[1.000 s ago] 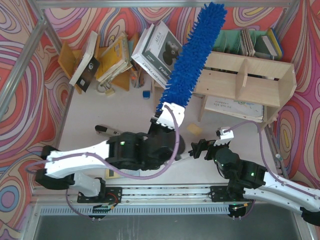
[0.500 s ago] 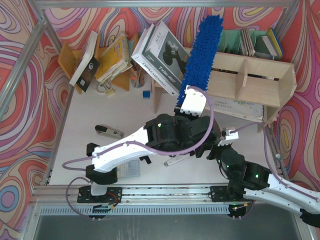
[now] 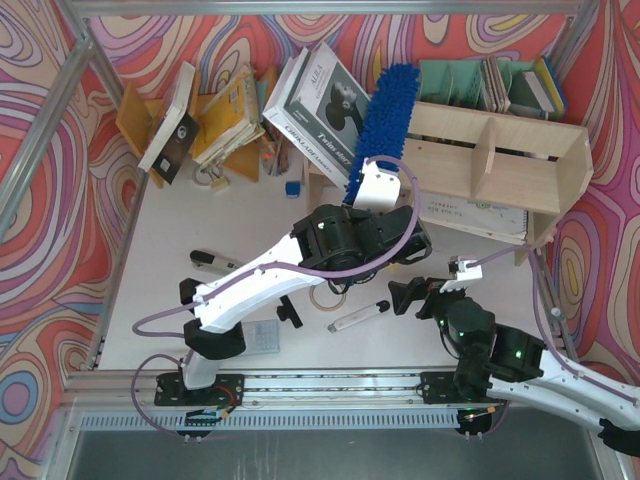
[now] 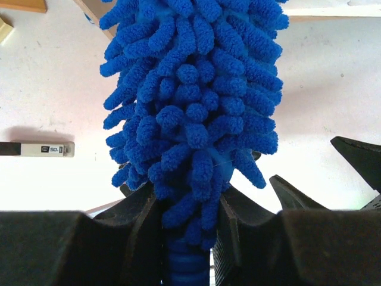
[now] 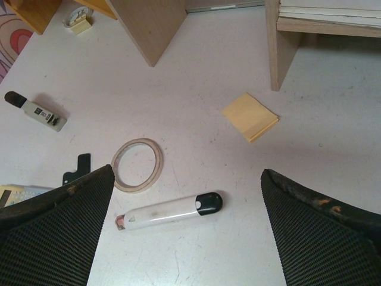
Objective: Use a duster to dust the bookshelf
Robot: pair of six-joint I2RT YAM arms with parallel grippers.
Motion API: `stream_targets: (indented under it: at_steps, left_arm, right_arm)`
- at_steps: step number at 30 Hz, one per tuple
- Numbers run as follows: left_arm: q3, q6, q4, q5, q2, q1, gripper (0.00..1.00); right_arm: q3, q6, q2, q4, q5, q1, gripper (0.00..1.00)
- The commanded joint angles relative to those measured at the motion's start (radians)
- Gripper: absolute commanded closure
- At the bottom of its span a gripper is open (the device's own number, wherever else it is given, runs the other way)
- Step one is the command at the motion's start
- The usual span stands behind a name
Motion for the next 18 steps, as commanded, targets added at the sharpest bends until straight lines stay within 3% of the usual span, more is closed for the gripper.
stream_targets:
  at_steps: [1,11,18]
  left_arm:
    - [0.024,0.020,0.006,0.047,0.015,0.010,1.00]
    - [0.034,0.085,0.090,0.175,0.042,0.008,1.00]
    - [0.033,0.168,0.171,0.096,0.008,-0.053,1.00]
  right_arm:
    - [-0.008,0.009,-0.024,-0.012,0.023,-0.001,0.02]
    - [-0.008,0.009,-0.025,-0.011,0.023,-0.001,0.02]
    - [-0.008,0.009,-0.022,-0.009,0.021,-0.001,0.02]
